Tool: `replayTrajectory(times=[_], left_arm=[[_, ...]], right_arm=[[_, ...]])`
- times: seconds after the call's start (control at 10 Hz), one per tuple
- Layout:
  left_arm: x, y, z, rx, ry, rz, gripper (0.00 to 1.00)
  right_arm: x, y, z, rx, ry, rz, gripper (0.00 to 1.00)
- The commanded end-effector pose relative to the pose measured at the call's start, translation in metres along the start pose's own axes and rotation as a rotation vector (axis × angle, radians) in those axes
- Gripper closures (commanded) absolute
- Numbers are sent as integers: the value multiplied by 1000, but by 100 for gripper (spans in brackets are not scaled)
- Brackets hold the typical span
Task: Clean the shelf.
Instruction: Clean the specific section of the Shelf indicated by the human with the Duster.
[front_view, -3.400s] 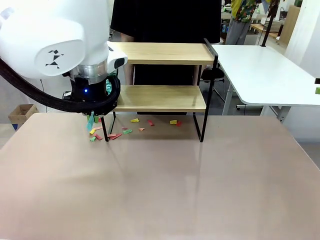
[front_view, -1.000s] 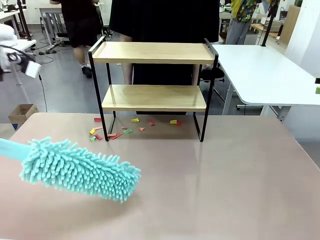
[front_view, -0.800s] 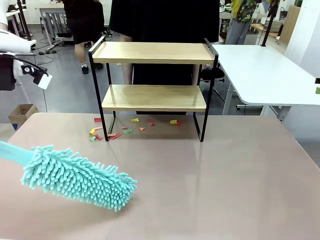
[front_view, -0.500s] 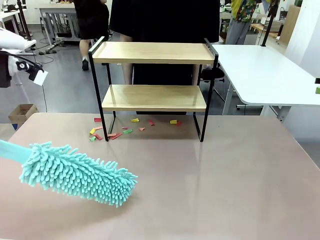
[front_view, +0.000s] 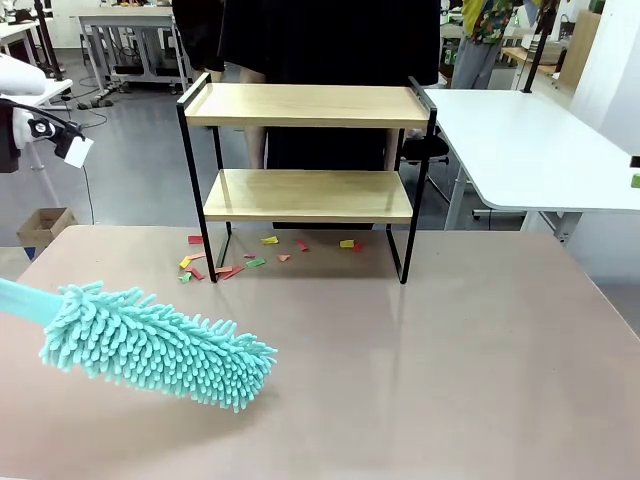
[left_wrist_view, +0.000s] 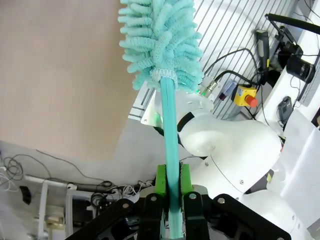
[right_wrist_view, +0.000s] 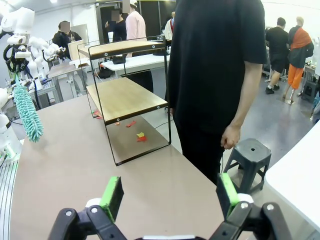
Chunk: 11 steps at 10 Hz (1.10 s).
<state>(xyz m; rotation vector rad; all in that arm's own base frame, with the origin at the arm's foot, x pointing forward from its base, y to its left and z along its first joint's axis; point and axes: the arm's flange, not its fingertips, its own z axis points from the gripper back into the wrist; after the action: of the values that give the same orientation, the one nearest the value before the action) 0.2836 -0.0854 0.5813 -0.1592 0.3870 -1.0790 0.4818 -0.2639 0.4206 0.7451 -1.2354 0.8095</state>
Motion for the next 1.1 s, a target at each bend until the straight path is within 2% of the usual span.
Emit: replayTrajectory(times=[0.0, 1.0], left_arm=[[-2, -2, 1, -19, -13, 8, 87], [-2, -2, 1, -19, -13, 8, 87]], right_arm=[[3, 1, 0, -1, -2, 5, 0], [3, 1, 0, -1, -2, 5, 0]])
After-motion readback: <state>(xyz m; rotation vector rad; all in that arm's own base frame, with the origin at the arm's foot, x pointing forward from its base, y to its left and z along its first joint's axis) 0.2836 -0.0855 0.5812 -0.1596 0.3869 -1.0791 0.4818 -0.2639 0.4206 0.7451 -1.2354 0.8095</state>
